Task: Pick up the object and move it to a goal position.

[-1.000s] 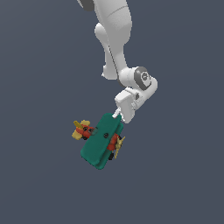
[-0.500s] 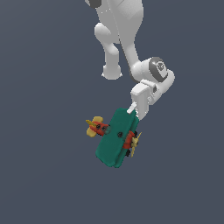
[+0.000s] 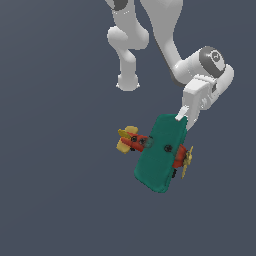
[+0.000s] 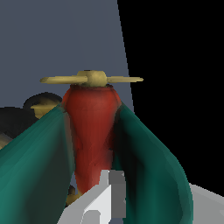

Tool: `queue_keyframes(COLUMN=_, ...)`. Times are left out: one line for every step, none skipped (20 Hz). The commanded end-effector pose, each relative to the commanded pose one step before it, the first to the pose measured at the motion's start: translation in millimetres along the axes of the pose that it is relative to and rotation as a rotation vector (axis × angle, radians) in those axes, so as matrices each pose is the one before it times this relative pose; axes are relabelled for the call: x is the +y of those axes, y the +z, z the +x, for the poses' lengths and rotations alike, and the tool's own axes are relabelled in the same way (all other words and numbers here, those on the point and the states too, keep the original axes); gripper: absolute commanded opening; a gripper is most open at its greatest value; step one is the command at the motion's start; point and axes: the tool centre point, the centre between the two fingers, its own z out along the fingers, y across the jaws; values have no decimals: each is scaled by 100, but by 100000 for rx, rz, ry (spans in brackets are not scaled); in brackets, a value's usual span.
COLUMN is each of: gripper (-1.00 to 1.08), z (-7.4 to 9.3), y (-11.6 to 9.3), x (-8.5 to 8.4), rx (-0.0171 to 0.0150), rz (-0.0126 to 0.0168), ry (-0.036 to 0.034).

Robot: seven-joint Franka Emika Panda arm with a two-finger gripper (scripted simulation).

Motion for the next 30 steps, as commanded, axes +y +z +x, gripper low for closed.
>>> queue_keyframes(gripper=-100, z=2069, y=-1590, x=1505, rx=4, rz=-383, ry=331)
queue_keyframes(gripper=-100, z=712, y=-528, x=417, rx=0, rz=0, ry=0)
queue_keyframes(gripper=-100, z=672, y=-505, x=393, rx=-2, rz=-48, ry=-10)
queue_keyframes(gripper=-100, z=626, y=-458, x=361, rx=0, rz=0, ry=0)
queue_keyframes(gripper=-100, z=584, y=-424, x=333, rx=0, rz=0, ry=0)
queue_keyframes(gripper=-100, z=541, y=-390, x=304, rx=0, rz=0, ry=0)
queue_keyframes(gripper=-100, z=498, y=-347, x=269, rx=8, rz=48, ry=4)
queue_keyframes(gripper=-100, z=455, y=-323, x=249, rx=0, rz=0, ry=0)
queue_keyframes(gripper=-100, z=414, y=-278, x=214, rx=10, rz=68, ry=5)
queue_keyframes(gripper=-100, z=374, y=-262, x=201, rx=0, rz=0, ry=0)
queue_keyframes(gripper=-100, z=335, y=-221, x=169, rx=9, rz=68, ry=5)
queue_keyframes(gripper=-100, z=298, y=-207, x=156, rx=0, rz=0, ry=0)
queue_keyframes(gripper=-100, z=263, y=-163, x=123, rx=11, rz=84, ry=5)
queue_keyframes(gripper=-100, z=227, y=-155, x=114, rx=0, rz=0, ry=0)
queue_keyframes(gripper=-100, z=194, y=-113, x=80, rx=10, rz=84, ry=3)
queue_keyframes(gripper=-100, z=161, y=-107, x=74, rx=0, rz=0, ry=0)
queue_keyframes(gripper=-100, z=130, y=-66, x=42, rx=10, rz=84, ry=1)
queue_keyframes(gripper=-100, z=98, y=-63, x=40, rx=0, rz=0, ry=0)
queue_keyframes(gripper=-100, z=70, y=-28, x=14, rx=8, rz=69, ry=0)
queue_keyframes(gripper=-100, z=40, y=-25, x=14, rx=0, rz=0, ry=0)
queue_keyframes(gripper=-100, z=13, y=-8, x=4, rx=0, rz=0, ry=0)
queue_keyframes(gripper=-100, z=-119, y=122, x=-301, rx=-128, rz=259, ry=-267)
queue_keyframes(gripper=-100, z=20, y=7, x=53, rx=0, rz=0, ry=0)
queue_keyframes(gripper=-100, z=59, y=22, x=159, rx=0, rz=0, ry=0)
queue_keyframes(gripper=-100, z=97, y=38, x=265, rx=0, rz=0, ry=0)
queue_keyframes(gripper=-100, z=134, y=55, x=373, rx=0, rz=0, ry=0)
queue_keyframes(gripper=-100, z=169, y=74, x=482, rx=0, rz=0, ry=0)
queue_keyframes(gripper=-100, z=158, y=67, x=508, rx=-13, rz=-66, ry=16)
queue_keyframes(gripper=-100, z=121, y=55, x=396, rx=-10, rz=-47, ry=11)
queue_keyframes(gripper=-100, z=89, y=47, x=272, rx=0, rz=0, ry=0)
